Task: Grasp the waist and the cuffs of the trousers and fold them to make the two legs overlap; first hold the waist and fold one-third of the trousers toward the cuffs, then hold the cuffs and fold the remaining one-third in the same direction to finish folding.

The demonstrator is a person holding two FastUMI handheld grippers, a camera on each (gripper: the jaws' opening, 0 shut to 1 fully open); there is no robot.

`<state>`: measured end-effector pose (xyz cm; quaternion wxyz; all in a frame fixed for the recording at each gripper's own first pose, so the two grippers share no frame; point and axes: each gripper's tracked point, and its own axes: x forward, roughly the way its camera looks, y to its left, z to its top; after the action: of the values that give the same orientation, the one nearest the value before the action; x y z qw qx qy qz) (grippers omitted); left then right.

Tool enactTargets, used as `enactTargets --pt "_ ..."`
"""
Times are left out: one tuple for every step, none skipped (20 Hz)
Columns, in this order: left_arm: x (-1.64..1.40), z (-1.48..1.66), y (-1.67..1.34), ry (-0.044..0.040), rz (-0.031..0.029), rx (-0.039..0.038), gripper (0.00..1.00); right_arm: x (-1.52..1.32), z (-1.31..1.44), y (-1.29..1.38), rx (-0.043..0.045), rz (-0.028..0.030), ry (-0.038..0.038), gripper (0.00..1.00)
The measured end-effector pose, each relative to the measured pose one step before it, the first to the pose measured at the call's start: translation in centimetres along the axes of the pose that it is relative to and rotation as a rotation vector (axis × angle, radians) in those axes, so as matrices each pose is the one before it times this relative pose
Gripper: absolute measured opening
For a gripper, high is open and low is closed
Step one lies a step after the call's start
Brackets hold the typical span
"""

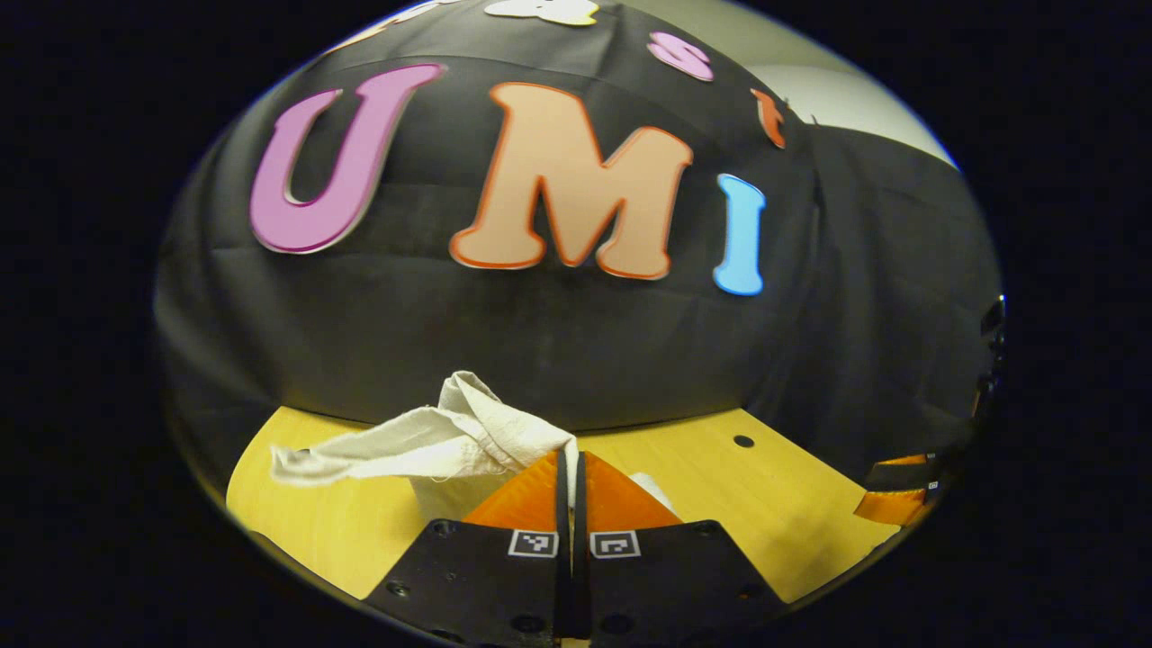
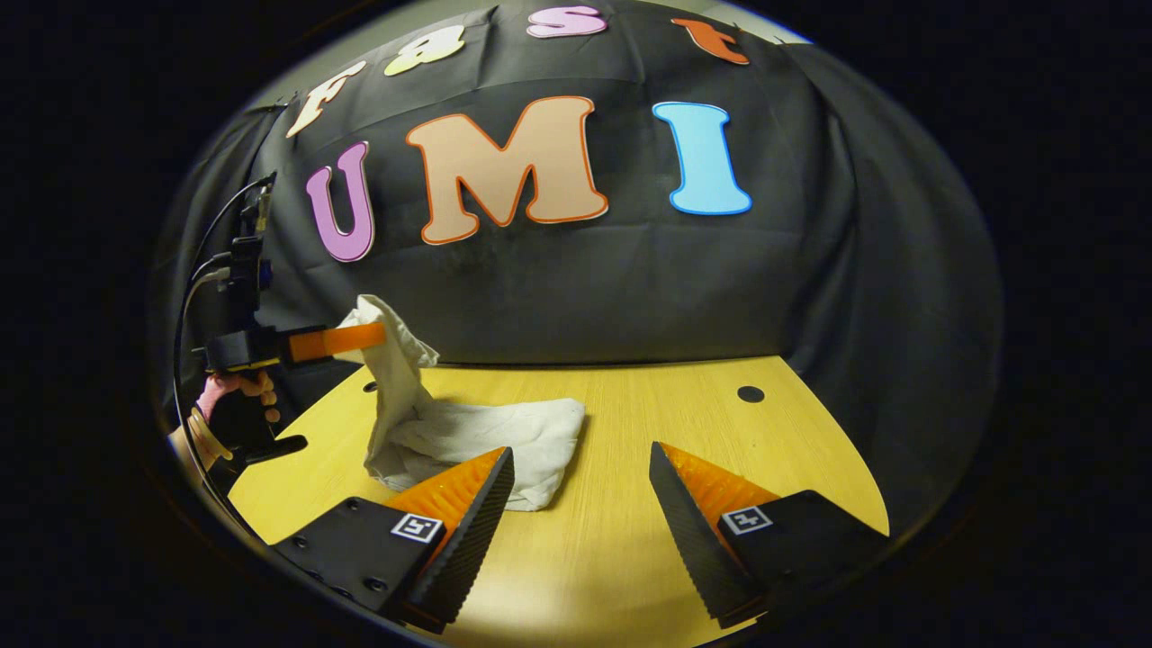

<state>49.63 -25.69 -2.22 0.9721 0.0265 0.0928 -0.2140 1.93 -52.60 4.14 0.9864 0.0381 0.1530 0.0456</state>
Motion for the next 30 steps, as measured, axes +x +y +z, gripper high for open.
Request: enactTargets --pt "0.92 -0.778 -1.773 0.02426 -0.02216 0.04535 0.0 -0.219 -0.131 -0.884 0.00458 -0.0012 0.00148 0.92" --pt "0.869 -1.033 -1.495 0.03047 -0.02371 0.04802 0.0 -0.116 -0.231 -0.724 0.00303 -0.001 0.00352 0.92" --pt "0.978 -1.206 -1.659 0.03463 -0.02827 0.04415 0.0 -0.152 -0.237 -0.636 0.00137 -0.00263 0.00433 0.96" --pt "0.993 -1.496 -1.109 0.03872 -0.02261 0.04123 0.0 -0.068 -0.28 -0.605 0.00268 -0.00069 0.00438 0.97" --pt "0.93 -1.275 -0.903 0.03909 -0.02338 0.03262 0.0 -0.246 -0.082 -0.376 0.00264 -0.00084 0.00462 0.97" --pt "0.684 -0.89 -0.081 0.02846 -0.02624 0.02113 0.0 0.074 -0.418 -0.359 0.00218 0.00033 0.00691 0.97" --pt "0.56 -0.563 -0.173 0.02397 -0.02503 0.0108 0.03 -0.2 -0.439 -0.364 0.00076 -0.00026 0.00691 0.97" --pt "-0.089 0.0 0.295 0.02326 -0.01869 0.00418 0.01 -0.092 -0.45 -0.253 -0.00149 -0.00178 0.0072 0.97" --pt "0.066 -0.314 0.113 0.02502 -0.01425 -0.00402 0.1 -0.185 -0.323 -0.156 -0.0028 0.00005 0.00928 0.92" --pt "0.146 -0.318 -0.172 0.01743 -0.01012 -0.0093 0.11 -0.123 -0.314 -0.129 -0.00383 -0.00073 0.00585 0.97" --pt "0.112 -0.094 -0.176 0.01178 -0.01485 -0.01431 0.2 -0.174 -0.213 -0.004 -0.00444 -0.00081 0.00591 0.97" --pt "-0.007 -0.046 -0.082 0.00603 -0.00304 -0.01117 0.24 -0.146 -0.32 -0.02 -0.00508 -0.00124 0.00522 0.97" --pt "-0.055 0.197 0.284 -0.00175 0.00072 -0.00925 0.41 -0.227 -0.059 -0.083 -0.00417 -0.0018 0.00299 0.97" --pt "0.053 -0.134 -0.314 -0.00535 0.00349 -0.0139 0.58 -0.131 -0.202 0.014 -0.00046 -0.00146 0.00259 0.97" --pt "-0.354 0.366 0.275 -0.0157 0.01301 -0.01222 0.75 -0.227 0.091 0.054 0.00466 0.00023 -0.00173 0.97" --pt "-0.186 0.459 0.512 -0.0215 0.01759 -0.00904 0.92 -0.116 0.126 0.158 0.00582 0.00055 -0.00483 0.92" --pt "-0.965 0.634 0.474 -0.02148 0.01473 -0.00888 0.98 -0.077 0.26 0.217 0.00527 0.00079 -0.00716 0.97" --pt "-1.106 0.532 0.557 -0.01594 0.0116 -0.01165 0.96 -0.091 0.323 0.325 0.00374 0.00339 -0.01005 0.97" --pt "-1.157 0.386 0.592 -0.0105 0.01547 -0.01569 0.95 -0.187 0.526 0.622 0.00382 0.00958 -0.02369 0.97" --pt "-1.562 0.529 1.11 -0.01887 0.02507 -0.01621 0.95 -0.174 0.559 0.464 -0.00058 0.00584 -0.02122 0.97" --pt "-1.242 0.534 1.115 -0.01494 0.02382 -0.01065 0.94 -0.057 0.454 0.446 -0.00268 0.00119 -0.0214 0.97" --pt "-1.327 0.411 1.126 -0.01307 0.02692 -0.01127 0.95 -0.183 0.499 0.466 -0.00276 0.00219 -0.02005 0.97" --pt "-1.319 0.297 1.006 -0.01371 0.02102 -0.0132 0.95 -0.192 0.328 0.486 -0.00015 0.003 -0.02103 0.97" --pt "-1.107 0.261 1.028 -0.00668 0.01885 -0.00867 0.95 -0.275 0.358 0.622 0.00041 0.0089 -0.01776 0.96" --pt "-0.996 -0.063 1.016 -0.00063 0.02446 -0.00523 0.96 -0.295 0.255 0.747 -0.00348 0.01014 -0.01962 0.97" --pt "-0.935 0.049 1.109 0.00168 0.02166 -0.00484 0.96 -0.147 0.472 0.423 -0.00719 -0.0018 -0.01982 0.97" --pt "-0.859 -0.049 1.125 -0.00251 0.01971 -0.00682 0.96 -0.042 0.189 0.182 -0.00462 -0.00492 -0.0148 0.97" --pt "-1.041 0.071 1.07 -0.00404 0.01805 -0.01075 0.97 -0.104 0.202 0.458 0.00063 0.00011 -0.00982 0.97" --pt "-0.889 0.019 0.835 -0.00554 0.01822 -0.01108 0.97 -0.226 0.055 0.51 0.00377 0.00072 -0.00792 0.96" --pt "-0.714 -0.089 0.787 0.0071 0.01959 -0.00479 0.97 -0.234 0.022 0.367 0.00474 -0.00277 -0.0049 0.97"
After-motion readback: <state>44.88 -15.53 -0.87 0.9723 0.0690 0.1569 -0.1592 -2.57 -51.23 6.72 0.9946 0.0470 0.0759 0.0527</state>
